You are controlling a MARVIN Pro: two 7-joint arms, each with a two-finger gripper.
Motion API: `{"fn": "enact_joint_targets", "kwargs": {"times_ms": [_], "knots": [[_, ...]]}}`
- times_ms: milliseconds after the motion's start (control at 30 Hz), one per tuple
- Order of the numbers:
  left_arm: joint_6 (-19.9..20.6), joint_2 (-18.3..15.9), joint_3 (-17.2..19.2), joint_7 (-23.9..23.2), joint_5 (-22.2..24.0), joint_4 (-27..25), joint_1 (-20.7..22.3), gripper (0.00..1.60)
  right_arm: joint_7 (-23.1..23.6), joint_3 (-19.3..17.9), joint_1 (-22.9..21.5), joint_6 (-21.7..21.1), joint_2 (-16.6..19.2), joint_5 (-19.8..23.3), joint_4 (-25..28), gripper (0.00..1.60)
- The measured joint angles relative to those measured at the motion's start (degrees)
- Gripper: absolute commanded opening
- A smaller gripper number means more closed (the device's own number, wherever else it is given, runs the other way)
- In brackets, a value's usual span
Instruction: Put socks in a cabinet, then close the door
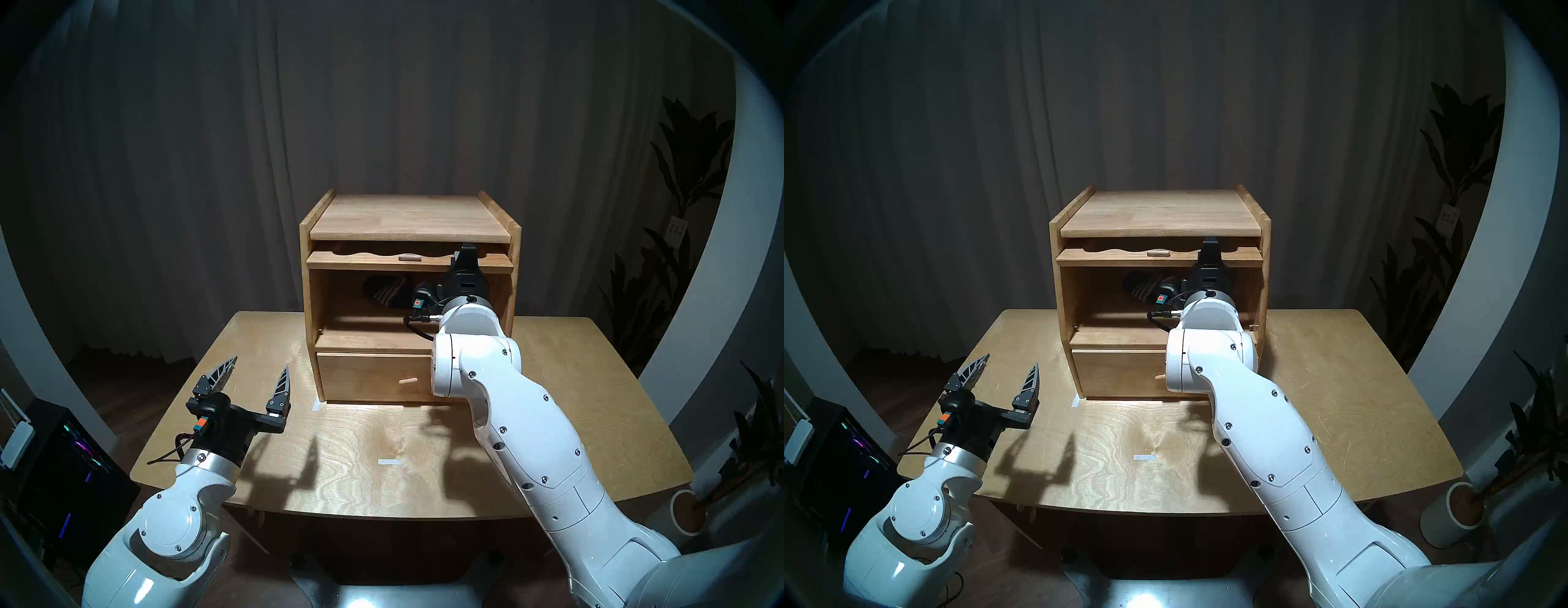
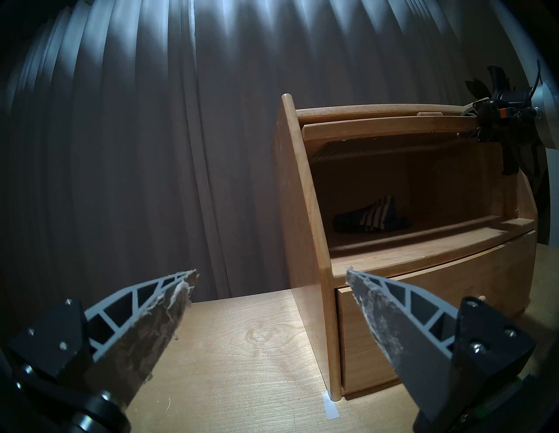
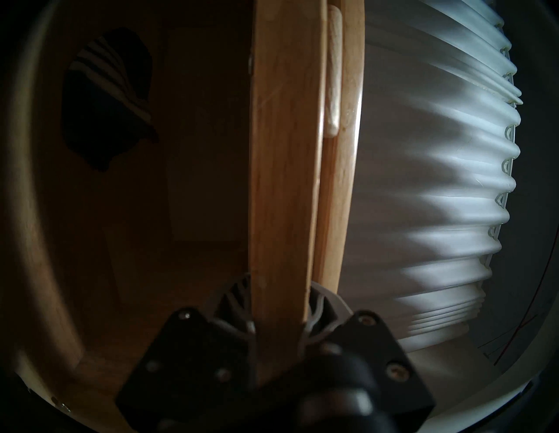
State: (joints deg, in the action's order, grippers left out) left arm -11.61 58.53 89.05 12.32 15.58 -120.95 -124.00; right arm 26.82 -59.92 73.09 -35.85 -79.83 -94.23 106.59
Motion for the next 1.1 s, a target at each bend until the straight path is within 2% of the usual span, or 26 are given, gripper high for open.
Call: {"fn": "enact_joint_targets", "kwargs": {"times_ms": [600,1100], "knots": [[0.0,0.01,0.0,0.0,-0.02,0.0,0.01,1.6,1.84,1.99,3.41,-1.77,3.11,-1.05,6.25,0.0],[0.01,0.03,-0.01,0.01,-0.06,0.03,0.04,1.6,-0.39,3.84,7.6,-4.57,5.07,-0.77,11.41,0.0]]}}
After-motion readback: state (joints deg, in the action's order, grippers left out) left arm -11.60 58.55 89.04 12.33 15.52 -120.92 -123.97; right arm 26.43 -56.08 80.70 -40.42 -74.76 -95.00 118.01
